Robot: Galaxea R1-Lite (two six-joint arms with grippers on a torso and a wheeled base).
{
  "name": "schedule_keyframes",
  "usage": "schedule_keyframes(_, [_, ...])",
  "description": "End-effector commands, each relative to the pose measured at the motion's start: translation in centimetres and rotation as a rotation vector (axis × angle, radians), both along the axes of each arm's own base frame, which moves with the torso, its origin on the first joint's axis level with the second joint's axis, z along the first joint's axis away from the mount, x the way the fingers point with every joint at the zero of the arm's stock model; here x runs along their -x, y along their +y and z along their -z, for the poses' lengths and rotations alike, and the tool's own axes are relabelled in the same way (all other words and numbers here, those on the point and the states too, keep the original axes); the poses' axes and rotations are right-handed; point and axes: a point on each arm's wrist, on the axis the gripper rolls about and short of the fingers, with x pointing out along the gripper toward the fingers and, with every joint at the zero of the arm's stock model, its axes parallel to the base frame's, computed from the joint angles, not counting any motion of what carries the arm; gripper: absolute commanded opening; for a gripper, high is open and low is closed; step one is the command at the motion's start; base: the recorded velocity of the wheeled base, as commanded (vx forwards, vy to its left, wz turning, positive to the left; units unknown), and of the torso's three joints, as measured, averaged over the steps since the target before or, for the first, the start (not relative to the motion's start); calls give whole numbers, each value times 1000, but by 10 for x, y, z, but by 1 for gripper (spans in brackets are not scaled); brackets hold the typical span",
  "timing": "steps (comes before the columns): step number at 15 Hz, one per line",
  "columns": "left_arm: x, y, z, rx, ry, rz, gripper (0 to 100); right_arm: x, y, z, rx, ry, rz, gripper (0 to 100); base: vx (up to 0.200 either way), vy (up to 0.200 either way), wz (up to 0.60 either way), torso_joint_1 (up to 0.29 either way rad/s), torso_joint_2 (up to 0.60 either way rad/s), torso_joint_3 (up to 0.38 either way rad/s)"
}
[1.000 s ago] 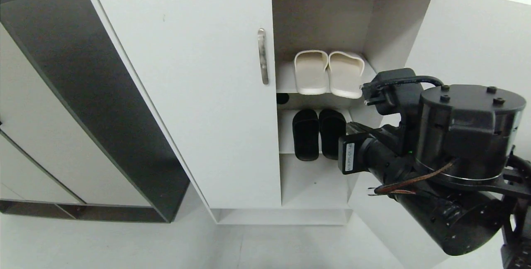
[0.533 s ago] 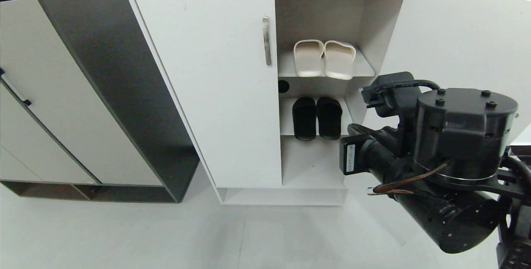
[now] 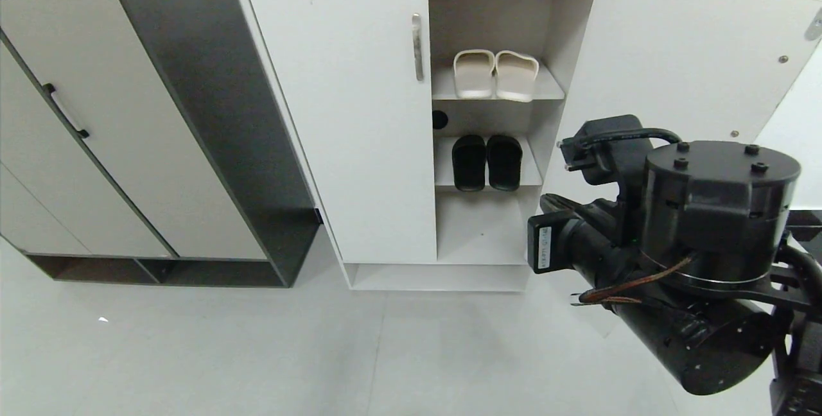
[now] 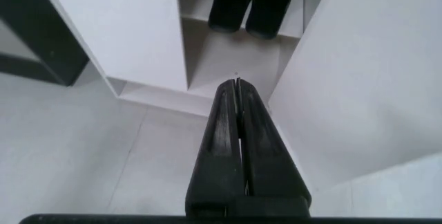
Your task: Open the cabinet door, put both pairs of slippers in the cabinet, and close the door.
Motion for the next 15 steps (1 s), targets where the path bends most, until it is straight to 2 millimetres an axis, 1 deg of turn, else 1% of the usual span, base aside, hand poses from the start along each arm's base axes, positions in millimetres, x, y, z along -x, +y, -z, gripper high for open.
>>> schedule_keyframes(1, [0, 0, 0, 1, 1, 0, 0, 0, 0, 2, 7, 5, 0, 0, 0, 0, 0, 0, 0, 0])
schedule_keyframes(9, [0, 0, 0, -1, -1, 0, 0, 0, -1, 4, 19, 7, 4, 0, 0, 0, 0, 1, -12, -13])
schedule_keyframes(12, [0, 0, 0, -1, -1, 0, 0, 0, -1, 4, 19, 7, 4, 0, 0, 0, 0, 17, -198, -313])
schedule_keyframes(15, [0, 0, 0, 1, -1, 0, 0, 0, -2, 5, 22, 10, 6, 0, 0, 0, 0, 46, -520, -360])
